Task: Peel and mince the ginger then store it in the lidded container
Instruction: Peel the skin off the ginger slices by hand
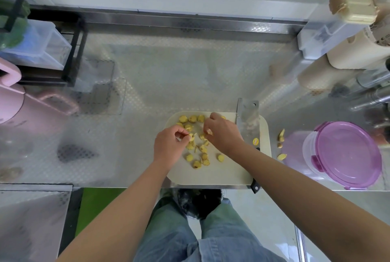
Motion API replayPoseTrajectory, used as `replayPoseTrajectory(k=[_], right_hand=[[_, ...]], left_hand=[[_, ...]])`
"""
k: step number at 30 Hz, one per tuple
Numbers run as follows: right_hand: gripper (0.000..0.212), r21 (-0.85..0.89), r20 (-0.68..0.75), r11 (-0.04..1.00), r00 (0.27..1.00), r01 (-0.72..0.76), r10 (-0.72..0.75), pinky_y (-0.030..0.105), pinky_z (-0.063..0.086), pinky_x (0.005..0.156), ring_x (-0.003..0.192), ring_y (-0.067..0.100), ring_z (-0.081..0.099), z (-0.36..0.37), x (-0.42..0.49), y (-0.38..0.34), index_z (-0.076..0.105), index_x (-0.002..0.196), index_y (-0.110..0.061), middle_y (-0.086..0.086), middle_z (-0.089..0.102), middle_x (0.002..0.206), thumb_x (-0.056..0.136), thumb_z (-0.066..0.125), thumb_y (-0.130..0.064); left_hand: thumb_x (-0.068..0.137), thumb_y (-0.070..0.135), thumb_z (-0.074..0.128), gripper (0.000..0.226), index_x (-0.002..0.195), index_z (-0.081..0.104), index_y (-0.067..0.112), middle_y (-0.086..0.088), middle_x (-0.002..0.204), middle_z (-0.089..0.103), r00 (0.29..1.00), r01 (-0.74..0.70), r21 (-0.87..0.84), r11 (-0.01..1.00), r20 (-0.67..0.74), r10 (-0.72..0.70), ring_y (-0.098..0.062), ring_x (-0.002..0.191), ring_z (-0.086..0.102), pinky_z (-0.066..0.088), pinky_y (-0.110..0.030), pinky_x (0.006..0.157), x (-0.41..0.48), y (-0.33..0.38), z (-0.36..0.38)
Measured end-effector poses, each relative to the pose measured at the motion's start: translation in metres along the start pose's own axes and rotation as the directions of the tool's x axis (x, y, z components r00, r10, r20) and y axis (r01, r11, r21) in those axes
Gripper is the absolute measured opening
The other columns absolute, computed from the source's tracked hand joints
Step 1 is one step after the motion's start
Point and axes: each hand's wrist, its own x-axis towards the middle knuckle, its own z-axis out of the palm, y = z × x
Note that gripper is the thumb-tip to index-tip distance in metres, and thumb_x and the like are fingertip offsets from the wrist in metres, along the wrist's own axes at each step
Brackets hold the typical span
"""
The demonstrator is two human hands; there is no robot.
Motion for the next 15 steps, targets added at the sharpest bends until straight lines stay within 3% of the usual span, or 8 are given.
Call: replayPoseTrajectory(k=[2,5,9,15], right_hand=[[0.005,0.198,-0.019,0.98,1.0,-0.017,0.021,0.03,0.046,0.068,0.072,0.01,0.056,-0.006,-0.001,0.004,0.066,0.089,-0.017,-0.003,0.062,0.093,0.084,0.068,-0.017],[0.01,0.482,0.018,0.874,0.998,-0.066,0.065,0.01,0.038,0.058,0.052,-0.003,0.051,-0.011,-0.006,0.007,0.069,0.081,-0.018,-0.006,0.067,0.081,0.077,0.076,-0.013],[0.012,0.527,0.027,0.849,0.999,-0.05,0.042,0.008,0.038,0.057,0.053,-0.007,0.051,-0.007,-0.01,0.006,0.071,0.085,-0.014,-0.004,0.067,0.077,0.076,0.078,-0.011],[0.018,0.524,0.052,0.849,0.997,-0.068,0.048,0.005,0.037,0.059,0.057,-0.014,0.05,-0.005,-0.014,0.01,0.075,0.097,-0.012,-0.004,0.066,0.078,0.079,0.076,-0.012]], left_hand=[[0.082,0.024,0.073,0.004,0.082,0.068,0.025,0.014,0.079,0.067,1.0,0.007,-0.027,1.0,-0.016,-0.007,-0.004,0.072,0.061,0.045,-0.019,0.066,0.002,0.002,0.0],[0.081,0.02,0.073,0.005,0.08,0.07,0.024,0.01,0.072,0.069,0.999,0.032,-0.138,0.99,0.0,-0.032,-0.009,0.065,0.065,0.051,-0.022,0.067,0.003,0.006,0.002],[0.083,0.007,0.072,0.007,0.084,0.073,0.014,-0.003,0.069,0.072,0.995,0.088,-0.349,0.933,0.082,-0.063,-0.012,0.052,0.064,0.052,-0.023,0.058,0.001,0.015,0.004],[0.085,0.007,0.07,0.007,0.091,0.073,0.011,-0.006,0.077,0.073,0.981,0.148,-0.385,0.911,0.172,-0.086,-0.008,0.054,0.064,0.043,-0.011,0.048,-0.004,0.017,0.005]])
